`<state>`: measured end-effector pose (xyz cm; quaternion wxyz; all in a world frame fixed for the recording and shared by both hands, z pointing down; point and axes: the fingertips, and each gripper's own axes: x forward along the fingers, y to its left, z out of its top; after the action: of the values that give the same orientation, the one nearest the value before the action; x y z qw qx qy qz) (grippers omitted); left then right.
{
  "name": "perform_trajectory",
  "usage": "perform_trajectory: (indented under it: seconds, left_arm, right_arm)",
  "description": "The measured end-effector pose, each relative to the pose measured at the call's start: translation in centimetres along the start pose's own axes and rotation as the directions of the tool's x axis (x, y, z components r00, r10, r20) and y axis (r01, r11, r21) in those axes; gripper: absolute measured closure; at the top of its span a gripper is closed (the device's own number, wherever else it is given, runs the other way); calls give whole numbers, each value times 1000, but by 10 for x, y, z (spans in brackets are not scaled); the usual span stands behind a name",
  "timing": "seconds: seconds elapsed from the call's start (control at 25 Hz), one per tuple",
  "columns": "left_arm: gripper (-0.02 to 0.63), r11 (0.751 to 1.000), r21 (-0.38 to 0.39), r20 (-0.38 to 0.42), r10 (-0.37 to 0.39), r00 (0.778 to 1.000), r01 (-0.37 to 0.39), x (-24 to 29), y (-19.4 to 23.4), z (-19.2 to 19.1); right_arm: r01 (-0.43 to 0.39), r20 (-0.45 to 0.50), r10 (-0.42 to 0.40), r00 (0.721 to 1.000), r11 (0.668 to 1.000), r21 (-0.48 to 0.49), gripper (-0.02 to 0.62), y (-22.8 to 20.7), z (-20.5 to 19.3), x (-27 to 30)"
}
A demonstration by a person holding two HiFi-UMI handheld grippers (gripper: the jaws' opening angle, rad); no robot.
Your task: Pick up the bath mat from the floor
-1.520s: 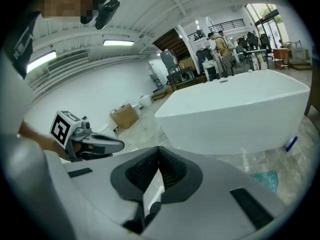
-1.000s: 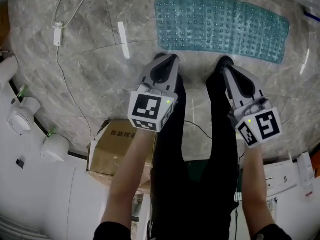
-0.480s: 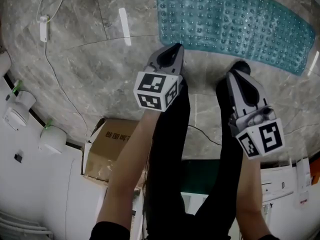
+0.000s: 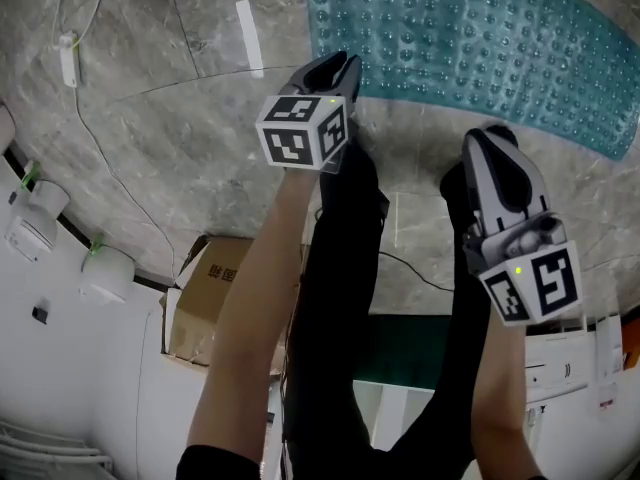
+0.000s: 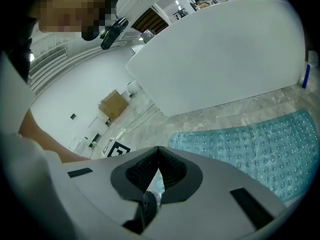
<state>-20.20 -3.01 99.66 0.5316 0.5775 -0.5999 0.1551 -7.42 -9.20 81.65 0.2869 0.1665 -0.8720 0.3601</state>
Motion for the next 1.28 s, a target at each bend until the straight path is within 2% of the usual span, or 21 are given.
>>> perform_trajectory:
  seconds: [0.2, 0.32, 0.4, 0.88, 1.04, 1.16, 1.28]
  left_arm:
    - [481, 998, 11, -36, 69, 997, -69, 36, 32, -6]
    - [423, 992, 15, -41, 129, 991, -128, 50, 53, -7]
    - [358, 988, 23, -53, 151, 987, -150, 59, 65, -9]
    - [245, 970, 91, -91, 232, 969, -224, 104, 102, -25]
    - [176, 957, 114, -87, 279, 956, -268, 116, 110, -21]
    - [156, 953, 105, -96, 296, 950, -286, 122, 115, -20]
    - [143, 959, 76, -116, 281, 953, -274, 126, 116, -23]
  right_arm:
    - [-19, -17, 19, 1000, 1000, 5, 583, -3, -15, 14]
    - [-27, -14, 28, 1000, 999, 38, 583, -6, -22, 23]
    - [-42, -10, 42, 999, 998, 47, 583, -6, -26, 32]
    - [-33, -20, 35, 999, 996, 80, 583, -17, -44, 44]
    - [-35, -30, 38, 999, 996, 83, 583, -20, -50, 46]
    - [-44, -27, 46, 999, 995, 85, 583, -20, -48, 47]
    - [-48, -34, 51, 998, 995, 84, 583, -21, -49, 46]
